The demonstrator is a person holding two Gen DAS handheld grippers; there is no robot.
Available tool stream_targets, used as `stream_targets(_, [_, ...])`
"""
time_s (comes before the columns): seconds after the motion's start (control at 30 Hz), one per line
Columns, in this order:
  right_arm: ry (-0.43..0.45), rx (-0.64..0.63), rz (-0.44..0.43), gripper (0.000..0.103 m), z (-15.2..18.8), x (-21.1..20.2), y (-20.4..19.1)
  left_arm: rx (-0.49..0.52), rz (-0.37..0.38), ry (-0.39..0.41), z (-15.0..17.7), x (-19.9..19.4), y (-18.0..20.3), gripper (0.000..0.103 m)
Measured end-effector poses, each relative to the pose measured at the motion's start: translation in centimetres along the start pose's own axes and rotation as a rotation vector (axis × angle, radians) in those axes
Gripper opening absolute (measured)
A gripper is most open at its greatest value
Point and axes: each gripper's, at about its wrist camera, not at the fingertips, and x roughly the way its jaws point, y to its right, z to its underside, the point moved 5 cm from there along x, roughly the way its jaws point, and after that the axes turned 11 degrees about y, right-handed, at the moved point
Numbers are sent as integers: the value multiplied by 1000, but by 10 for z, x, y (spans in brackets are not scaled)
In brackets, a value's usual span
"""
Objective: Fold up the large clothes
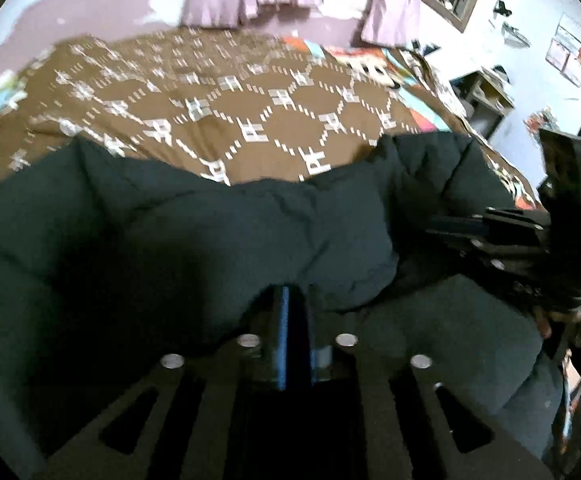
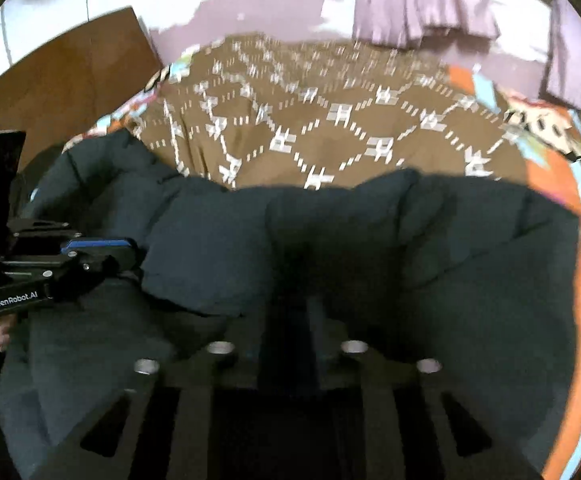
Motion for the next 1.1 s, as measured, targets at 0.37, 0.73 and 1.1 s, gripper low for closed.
stream_targets(0.37, [201, 53, 111, 75, -17, -92, -7, -69, -64, 185, -22, -71, 31, 80])
stream_targets(0.73, [363, 32, 138, 103, -27, -187, -40, -58, -115, 346, -30, -169, 65, 101])
stream_targets(1.1, [461, 11, 115, 103, -17, -271, -90, -52, -164, 436, 2, -261, 96, 101])
